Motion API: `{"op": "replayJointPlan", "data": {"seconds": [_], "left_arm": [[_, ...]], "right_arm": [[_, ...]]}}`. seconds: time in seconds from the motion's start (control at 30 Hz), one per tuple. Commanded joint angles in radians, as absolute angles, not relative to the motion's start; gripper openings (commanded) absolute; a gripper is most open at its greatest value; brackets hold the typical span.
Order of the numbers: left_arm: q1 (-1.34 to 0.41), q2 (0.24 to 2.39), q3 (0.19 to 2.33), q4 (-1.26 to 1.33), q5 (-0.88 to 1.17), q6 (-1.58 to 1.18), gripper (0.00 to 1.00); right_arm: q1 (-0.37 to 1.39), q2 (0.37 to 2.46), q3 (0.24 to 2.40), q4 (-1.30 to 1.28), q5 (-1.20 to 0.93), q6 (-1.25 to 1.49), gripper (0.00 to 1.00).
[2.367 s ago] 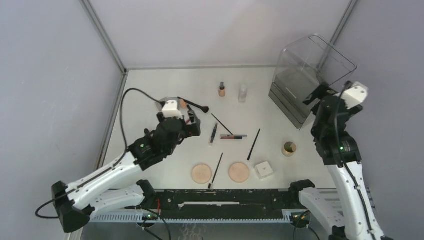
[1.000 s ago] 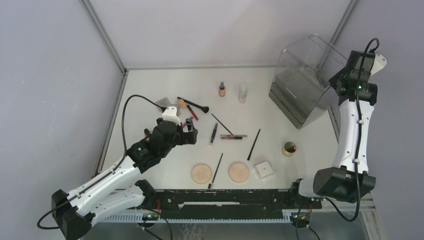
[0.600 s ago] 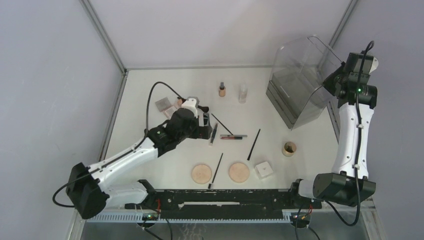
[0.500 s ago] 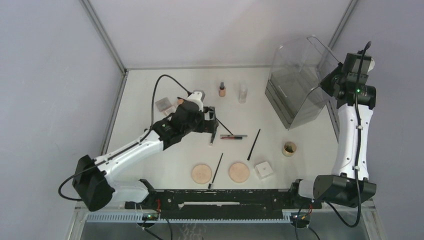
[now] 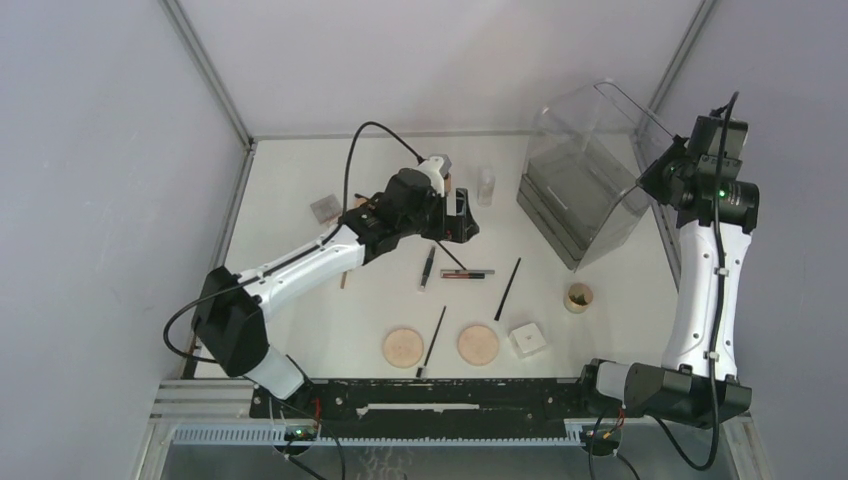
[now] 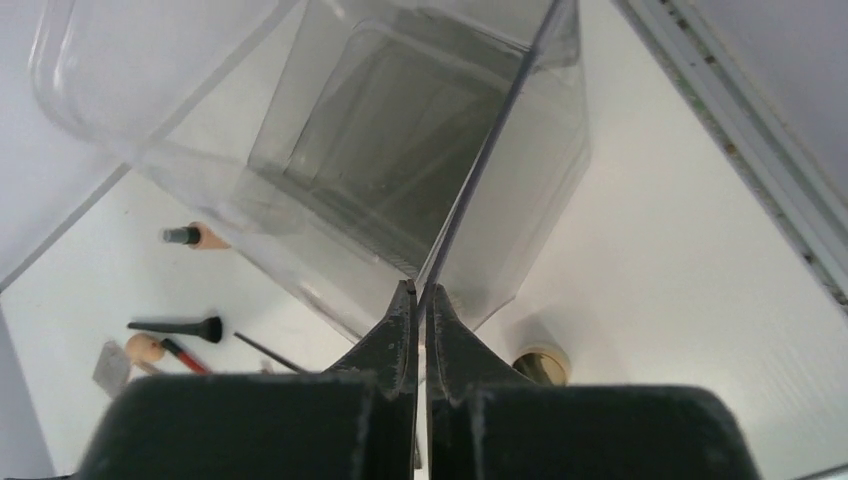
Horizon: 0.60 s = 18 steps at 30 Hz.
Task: Organize the makeup
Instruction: Move the storage box to the center of the board.
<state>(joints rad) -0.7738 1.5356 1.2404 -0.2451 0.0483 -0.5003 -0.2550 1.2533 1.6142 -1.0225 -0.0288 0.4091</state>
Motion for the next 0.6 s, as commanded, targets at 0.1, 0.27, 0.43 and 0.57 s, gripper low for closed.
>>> {"op": "replayJointPlan", "data": {"seconds": [0.1,0.27,0.43,0.57], "left_arm": [[-0.789,1.650,1.408,-0.201,0.142,-0.541,1.00],[-0.815,1.745,1.463,-0.123,0.160,-0.676,0.97],[-0.848,1.840,1.456,0.049,0.139,-0.859,0.95],[-0.853,1.880,1.412,0.146,0.072,-1.005,0.87]], "right_arm": [[-0.266,1.196,1.593,-1.023,0.057,0.317,0.00],[-0.267,1.205,1.596,-0.990,-0.057,0.343,0.03],[-0.266,1.178,1.561,-0.945,-0.142,0.385,0.45],[-0.265,1.093,1.531,-0.933,-0.083,0.403,0.64]]}}
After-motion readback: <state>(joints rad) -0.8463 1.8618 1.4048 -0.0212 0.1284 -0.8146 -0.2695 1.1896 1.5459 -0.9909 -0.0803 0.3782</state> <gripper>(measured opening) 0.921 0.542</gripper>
